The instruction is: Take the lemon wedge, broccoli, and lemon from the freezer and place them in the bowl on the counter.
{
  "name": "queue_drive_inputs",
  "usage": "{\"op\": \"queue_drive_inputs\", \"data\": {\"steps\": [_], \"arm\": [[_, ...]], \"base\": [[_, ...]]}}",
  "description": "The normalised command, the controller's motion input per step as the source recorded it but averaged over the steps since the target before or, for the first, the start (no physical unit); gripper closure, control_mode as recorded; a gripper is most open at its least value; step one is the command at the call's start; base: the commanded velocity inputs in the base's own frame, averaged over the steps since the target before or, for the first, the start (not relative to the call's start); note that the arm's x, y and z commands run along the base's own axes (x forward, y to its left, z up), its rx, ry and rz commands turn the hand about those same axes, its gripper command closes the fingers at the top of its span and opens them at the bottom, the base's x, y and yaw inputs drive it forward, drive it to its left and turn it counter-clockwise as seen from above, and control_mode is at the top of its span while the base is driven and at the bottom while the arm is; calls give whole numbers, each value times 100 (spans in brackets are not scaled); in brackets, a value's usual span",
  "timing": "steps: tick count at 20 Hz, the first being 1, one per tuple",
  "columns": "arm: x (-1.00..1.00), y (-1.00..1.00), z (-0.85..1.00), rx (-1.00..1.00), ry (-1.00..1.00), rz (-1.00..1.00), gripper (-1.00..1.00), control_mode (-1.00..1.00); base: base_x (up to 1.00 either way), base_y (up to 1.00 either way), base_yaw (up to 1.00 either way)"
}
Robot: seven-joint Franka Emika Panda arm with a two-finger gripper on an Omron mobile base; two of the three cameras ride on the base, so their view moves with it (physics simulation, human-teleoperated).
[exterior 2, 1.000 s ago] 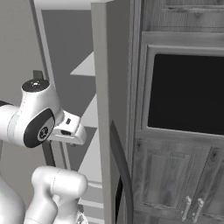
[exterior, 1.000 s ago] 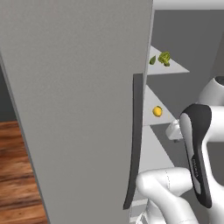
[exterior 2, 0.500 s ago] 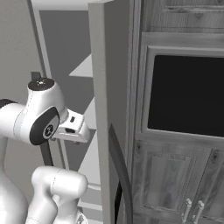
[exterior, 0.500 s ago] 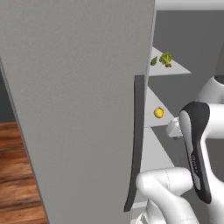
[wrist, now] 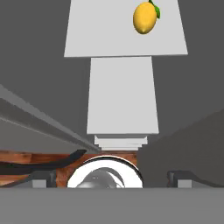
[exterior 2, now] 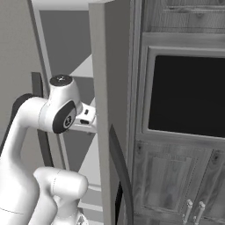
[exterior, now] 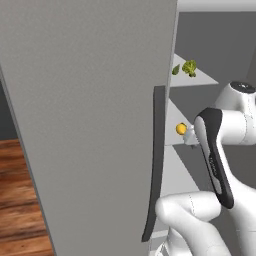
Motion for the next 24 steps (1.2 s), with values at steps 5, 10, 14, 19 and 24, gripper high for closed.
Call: {"op": "queue_drive_inputs", "data": {"steps": [5,10,14,19,24], "arm": [[57,-3,-23,0,-8,0,-100,-100],[50,-5,-10,0,-19,0,-100,-100],[54,-18,-12,0,-11,-3,-100,-100],[53,-21,-12,0,0,-14,-100,-100],[57,-17,-5,2,0,-10,-100,-100]], "base": [[0,0,0],[0,0,0],[0,0,0],[0,0,0],[0,0,0]]}}
